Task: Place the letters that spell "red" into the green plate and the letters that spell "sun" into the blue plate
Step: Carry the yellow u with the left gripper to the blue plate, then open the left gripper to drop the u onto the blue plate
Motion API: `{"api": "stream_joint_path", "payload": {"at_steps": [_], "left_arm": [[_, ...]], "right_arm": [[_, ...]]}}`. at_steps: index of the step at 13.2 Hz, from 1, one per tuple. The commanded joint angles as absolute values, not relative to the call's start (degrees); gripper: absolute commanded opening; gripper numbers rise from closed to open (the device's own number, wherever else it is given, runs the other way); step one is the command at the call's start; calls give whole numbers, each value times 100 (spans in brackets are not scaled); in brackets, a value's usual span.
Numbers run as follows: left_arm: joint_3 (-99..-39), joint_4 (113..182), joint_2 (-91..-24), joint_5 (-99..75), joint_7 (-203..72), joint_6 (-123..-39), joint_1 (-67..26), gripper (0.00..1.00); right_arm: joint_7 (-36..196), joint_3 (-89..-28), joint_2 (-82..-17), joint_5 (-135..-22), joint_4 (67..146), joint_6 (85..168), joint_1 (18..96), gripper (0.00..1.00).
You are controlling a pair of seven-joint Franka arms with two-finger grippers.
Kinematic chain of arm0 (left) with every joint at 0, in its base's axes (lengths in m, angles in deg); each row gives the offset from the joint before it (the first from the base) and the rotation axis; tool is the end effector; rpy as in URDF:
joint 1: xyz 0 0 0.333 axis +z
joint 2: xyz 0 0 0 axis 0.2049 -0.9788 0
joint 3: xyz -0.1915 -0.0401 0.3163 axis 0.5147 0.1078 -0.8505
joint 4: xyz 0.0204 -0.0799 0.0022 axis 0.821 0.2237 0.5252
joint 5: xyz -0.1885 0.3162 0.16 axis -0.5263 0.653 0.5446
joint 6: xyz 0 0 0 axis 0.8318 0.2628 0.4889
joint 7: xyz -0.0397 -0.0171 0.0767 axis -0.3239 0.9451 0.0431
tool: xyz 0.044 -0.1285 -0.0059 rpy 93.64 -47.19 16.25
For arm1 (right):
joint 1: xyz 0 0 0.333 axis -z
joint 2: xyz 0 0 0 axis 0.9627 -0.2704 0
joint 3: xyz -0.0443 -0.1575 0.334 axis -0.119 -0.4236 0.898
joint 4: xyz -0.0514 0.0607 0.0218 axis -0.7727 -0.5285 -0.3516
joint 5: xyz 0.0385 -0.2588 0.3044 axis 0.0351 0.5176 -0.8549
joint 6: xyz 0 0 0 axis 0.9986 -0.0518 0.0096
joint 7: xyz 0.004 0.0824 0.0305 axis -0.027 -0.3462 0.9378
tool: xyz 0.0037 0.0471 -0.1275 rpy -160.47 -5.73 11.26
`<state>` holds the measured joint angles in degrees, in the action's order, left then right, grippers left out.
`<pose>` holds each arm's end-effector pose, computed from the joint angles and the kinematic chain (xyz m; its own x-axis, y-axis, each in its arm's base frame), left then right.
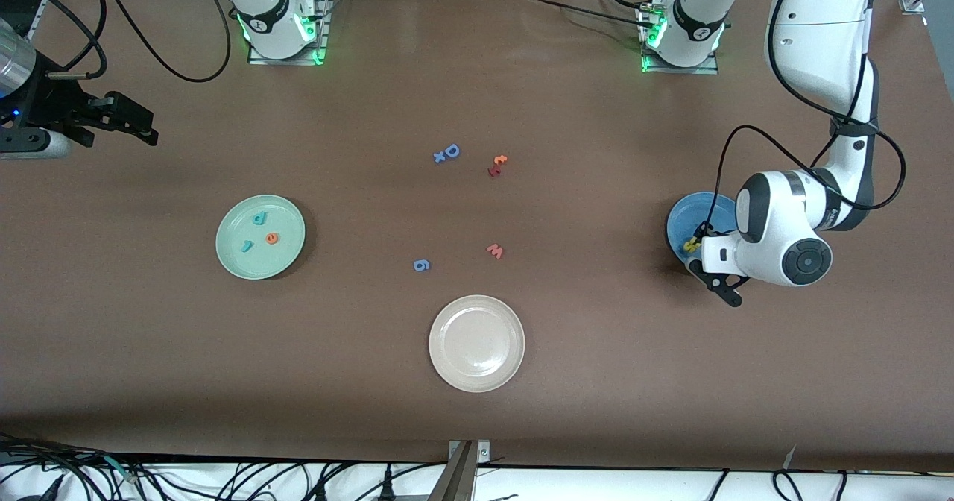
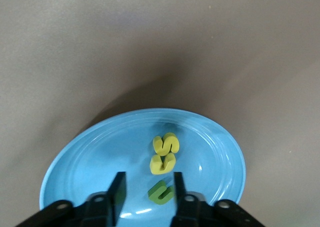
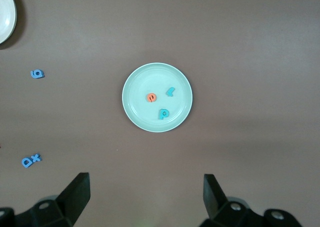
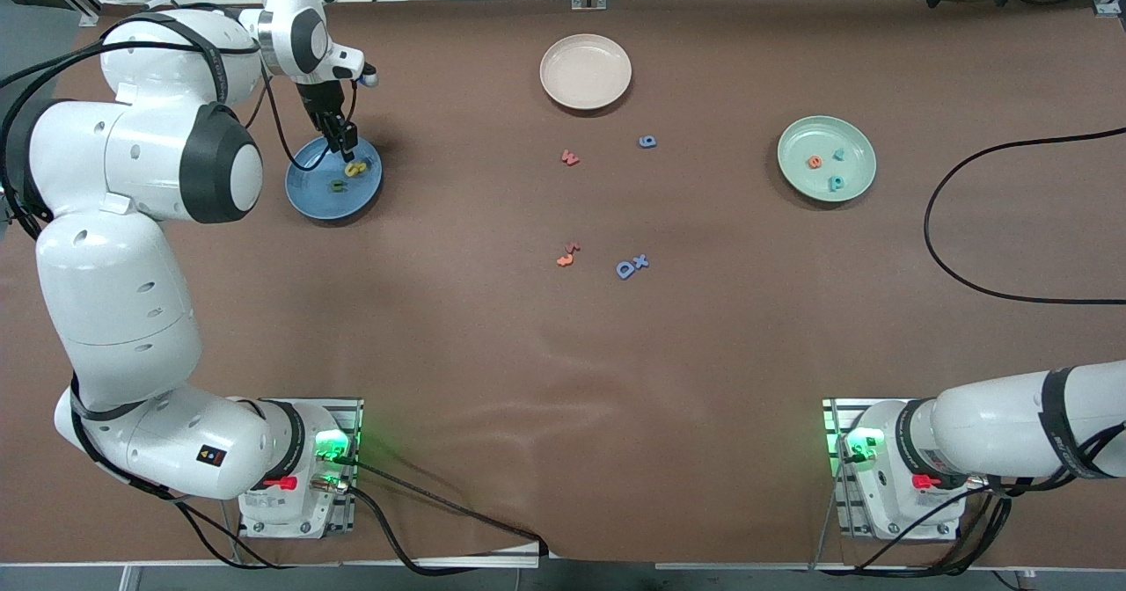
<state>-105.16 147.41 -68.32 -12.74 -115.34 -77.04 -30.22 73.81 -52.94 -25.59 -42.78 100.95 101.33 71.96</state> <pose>0.6532 -0.0359 0.2160 0.7155 -0.6314 -0.2990 -0.6027 -0.7743 0.1929 0.5571 0.0268 0.6292 0.9988 0.0243 -0.0423 0.0235 -0.9995 -0.0196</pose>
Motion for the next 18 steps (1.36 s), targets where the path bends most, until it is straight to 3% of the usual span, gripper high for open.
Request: {"api": "stream_joint_path", "payload": {"at_steps": [1, 4, 6, 11, 15, 18], "left_arm": [[-10529, 14685, -6794, -1455, -11398, -7705, -3055, 64], [-10546, 14458, -6453, -1472, -11363, -7548, -3055, 72], [-10564, 14343, -6110, -1411, -11336, -7468, -3037, 100], [-10546, 14307, -5047, -1402, -11222, -7381, -2756, 100], [-10511, 13579, -4764, -1393, -9549, -6266, -2694, 100], [-10424, 13586, -4492, -1323, -8604, -6158, -2729, 100]], "right_arm": [[7436, -5280, -2593, -4355, 10001, 10067, 7211, 100], [7436, -5288, -2593, -4355, 10001, 10076, 7211, 100], [7436, -5288, -2593, -4355, 10001, 10102, 7211, 100], [7436, -5288, -2593, -4355, 10001, 10111, 7211, 100], [7445, -5288, -2593, -4355, 10001, 10102, 7220, 100], [7445, -5288, -2593, -4355, 10001, 10111, 7220, 100]]}}
